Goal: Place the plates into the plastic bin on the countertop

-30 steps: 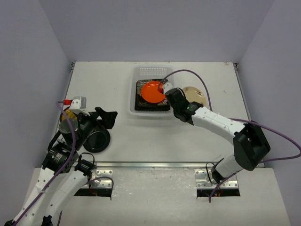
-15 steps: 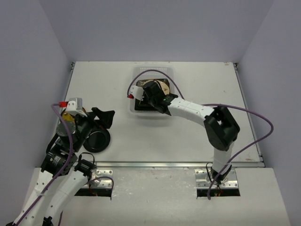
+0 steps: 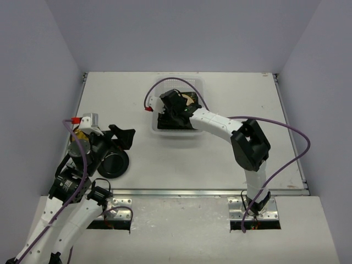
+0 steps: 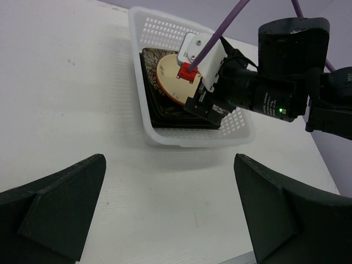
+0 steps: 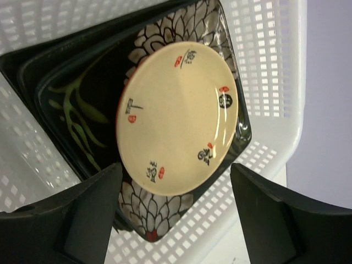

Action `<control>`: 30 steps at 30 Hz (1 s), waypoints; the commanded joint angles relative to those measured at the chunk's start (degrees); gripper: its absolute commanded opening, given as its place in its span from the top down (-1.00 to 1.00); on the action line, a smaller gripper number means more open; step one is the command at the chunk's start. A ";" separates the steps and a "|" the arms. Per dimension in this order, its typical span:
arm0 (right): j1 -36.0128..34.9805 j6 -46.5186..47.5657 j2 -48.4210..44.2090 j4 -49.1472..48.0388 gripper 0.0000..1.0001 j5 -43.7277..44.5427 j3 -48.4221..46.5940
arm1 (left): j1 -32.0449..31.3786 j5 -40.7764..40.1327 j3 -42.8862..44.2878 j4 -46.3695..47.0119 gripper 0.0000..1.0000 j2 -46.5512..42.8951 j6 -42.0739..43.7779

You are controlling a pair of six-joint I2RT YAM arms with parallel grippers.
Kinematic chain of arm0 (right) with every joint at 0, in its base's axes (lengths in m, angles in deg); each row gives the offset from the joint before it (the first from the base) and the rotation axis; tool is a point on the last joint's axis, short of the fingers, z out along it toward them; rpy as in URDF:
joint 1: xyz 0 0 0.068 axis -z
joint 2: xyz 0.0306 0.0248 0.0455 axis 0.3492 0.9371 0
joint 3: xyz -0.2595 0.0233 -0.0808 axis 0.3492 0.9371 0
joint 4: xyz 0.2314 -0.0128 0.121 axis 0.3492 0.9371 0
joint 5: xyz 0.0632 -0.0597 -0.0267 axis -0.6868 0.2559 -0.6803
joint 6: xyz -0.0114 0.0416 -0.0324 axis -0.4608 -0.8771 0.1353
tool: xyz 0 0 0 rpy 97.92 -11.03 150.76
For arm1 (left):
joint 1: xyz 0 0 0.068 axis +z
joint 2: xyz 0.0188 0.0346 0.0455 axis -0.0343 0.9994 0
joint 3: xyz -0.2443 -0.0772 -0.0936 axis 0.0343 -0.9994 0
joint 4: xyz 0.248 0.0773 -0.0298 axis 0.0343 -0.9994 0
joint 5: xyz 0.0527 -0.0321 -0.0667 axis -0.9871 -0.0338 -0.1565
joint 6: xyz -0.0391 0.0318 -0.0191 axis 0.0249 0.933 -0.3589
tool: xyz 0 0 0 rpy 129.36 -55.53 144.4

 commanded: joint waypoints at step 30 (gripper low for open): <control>-22.27 -104.81 -1.50 -39.19 -0.66 -8.26 24.72 | -0.63 -43.83 7.86 -17.41 -1.00 -2.90 -14.64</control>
